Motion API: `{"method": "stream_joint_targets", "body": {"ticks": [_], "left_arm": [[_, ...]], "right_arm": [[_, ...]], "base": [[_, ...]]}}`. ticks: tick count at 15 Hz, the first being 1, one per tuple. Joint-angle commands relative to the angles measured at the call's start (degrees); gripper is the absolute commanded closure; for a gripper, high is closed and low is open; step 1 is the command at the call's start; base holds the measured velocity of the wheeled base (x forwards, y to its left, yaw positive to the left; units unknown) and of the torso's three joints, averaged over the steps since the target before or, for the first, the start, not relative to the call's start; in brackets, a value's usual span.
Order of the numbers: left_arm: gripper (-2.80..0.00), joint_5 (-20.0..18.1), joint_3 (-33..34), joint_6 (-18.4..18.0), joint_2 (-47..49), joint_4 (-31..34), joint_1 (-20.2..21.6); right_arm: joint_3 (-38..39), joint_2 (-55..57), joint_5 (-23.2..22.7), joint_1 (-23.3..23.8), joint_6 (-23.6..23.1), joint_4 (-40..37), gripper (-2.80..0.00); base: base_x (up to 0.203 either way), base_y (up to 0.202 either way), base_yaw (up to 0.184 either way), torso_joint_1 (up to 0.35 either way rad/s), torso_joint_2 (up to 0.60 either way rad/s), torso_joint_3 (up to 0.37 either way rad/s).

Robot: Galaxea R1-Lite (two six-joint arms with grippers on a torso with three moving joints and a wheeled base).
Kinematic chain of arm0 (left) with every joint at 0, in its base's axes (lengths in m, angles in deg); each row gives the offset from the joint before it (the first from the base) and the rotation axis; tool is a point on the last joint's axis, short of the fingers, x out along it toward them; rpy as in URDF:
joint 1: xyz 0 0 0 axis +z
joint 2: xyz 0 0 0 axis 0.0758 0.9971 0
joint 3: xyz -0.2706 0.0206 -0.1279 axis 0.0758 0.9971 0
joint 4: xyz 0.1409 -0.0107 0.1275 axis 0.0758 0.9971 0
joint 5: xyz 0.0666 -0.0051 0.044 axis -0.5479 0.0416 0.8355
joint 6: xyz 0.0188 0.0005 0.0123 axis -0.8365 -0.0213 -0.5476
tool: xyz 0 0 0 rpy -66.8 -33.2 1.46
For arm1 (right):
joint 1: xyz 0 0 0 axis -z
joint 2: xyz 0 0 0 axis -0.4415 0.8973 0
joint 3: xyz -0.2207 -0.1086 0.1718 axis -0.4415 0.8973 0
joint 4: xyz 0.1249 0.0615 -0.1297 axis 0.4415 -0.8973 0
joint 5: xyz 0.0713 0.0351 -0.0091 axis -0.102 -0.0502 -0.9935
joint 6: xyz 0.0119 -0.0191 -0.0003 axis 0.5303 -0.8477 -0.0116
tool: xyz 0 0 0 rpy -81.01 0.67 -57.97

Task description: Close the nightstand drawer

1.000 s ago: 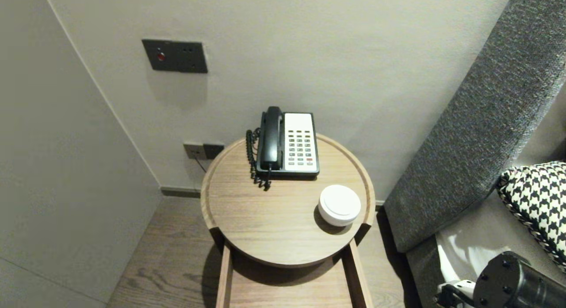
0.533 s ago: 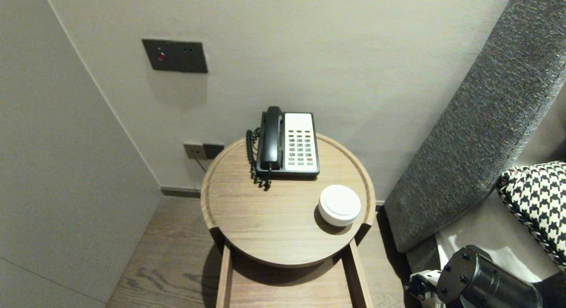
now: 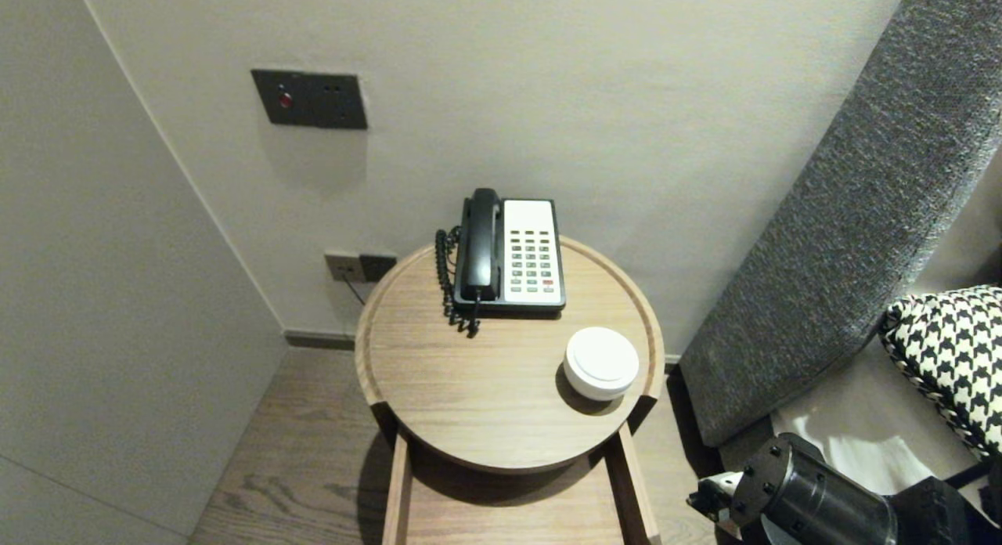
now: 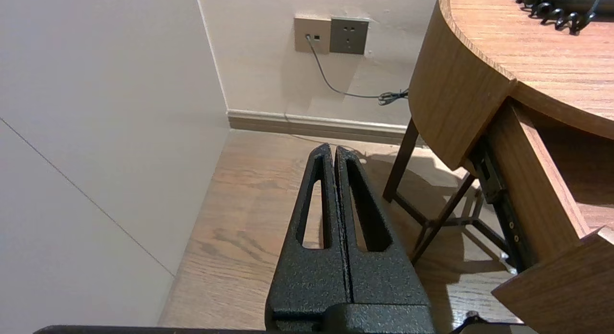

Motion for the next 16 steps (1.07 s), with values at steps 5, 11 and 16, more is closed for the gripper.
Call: {"method": "stream_joint_targets", "body": {"ticks": [5,11,16], "left_arm": [[0.00,0.0,0.0,0.0,-0.1,0.0,0.0],[0.00,0.0,0.0,0.0,-0.1,0.0,0.0],[0.00,0.1,0.0,0.0,-0.1,0.0,0.0]], "right_arm": [[2.0,3.6,1.4,0.7,0.3,5.4,0.00],[-3.6,5.9,4.0,1.8,0.5,5.6,0.00],[-8.0,8.6,4.5,3.5,0.3,5.7,0.00]], "base": [[0.000,0.000,0.000,0.000,0.00,0.000],[0.000,0.000,0.000,0.000,0.00,0.000],[0.000,0.000,0.000,0.000,0.00,0.000]]}}
